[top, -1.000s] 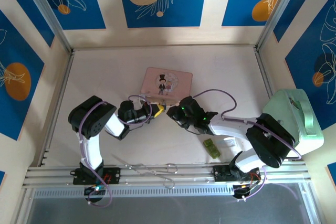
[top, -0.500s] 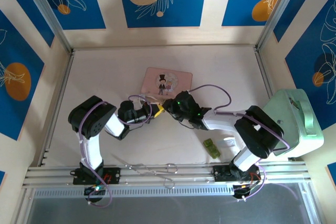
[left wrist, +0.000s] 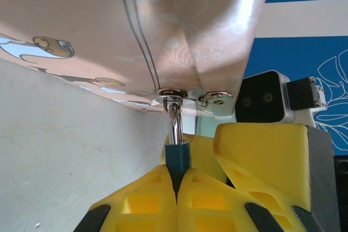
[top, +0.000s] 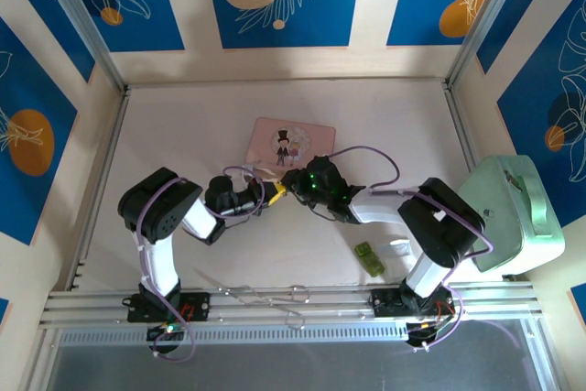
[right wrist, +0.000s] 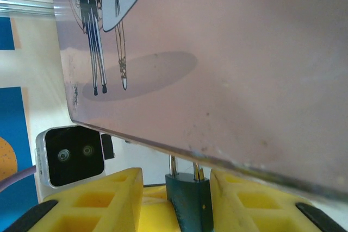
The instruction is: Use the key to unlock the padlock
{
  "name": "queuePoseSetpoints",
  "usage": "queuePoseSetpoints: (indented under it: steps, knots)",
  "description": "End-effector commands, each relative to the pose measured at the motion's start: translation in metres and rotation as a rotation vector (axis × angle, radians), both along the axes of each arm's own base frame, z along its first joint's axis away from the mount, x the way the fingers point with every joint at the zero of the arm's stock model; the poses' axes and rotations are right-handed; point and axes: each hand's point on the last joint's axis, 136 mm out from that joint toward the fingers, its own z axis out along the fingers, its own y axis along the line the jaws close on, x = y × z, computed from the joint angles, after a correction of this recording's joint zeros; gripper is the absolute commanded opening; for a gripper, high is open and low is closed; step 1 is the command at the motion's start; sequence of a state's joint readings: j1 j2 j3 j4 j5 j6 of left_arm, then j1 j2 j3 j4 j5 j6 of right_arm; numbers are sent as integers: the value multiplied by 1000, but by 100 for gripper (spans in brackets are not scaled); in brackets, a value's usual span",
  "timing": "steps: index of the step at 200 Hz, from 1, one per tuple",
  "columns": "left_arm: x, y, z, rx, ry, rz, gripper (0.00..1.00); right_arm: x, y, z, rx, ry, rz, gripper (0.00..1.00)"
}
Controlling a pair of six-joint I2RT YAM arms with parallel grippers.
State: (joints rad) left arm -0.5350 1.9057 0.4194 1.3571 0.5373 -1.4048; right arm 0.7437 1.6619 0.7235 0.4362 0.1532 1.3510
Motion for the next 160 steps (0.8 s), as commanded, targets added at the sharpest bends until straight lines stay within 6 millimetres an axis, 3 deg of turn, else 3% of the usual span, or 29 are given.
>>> queuePoseSetpoints:
  steps: [1,87,138,160]
  knots:
    - [-10,-8,20,-30,-82,-54,0,-6,3,-17,0,81,10,36]
    - [-9,-9,24,-37,-92,-57,0,-29,12,-53,3,233,40,31]
    - [-8,-10,31,-52,-99,-56,0,-31,8,-60,-36,290,6,34]
    - [-8,-10,32,-54,-100,-58,0,-32,11,-61,-23,302,13,20]
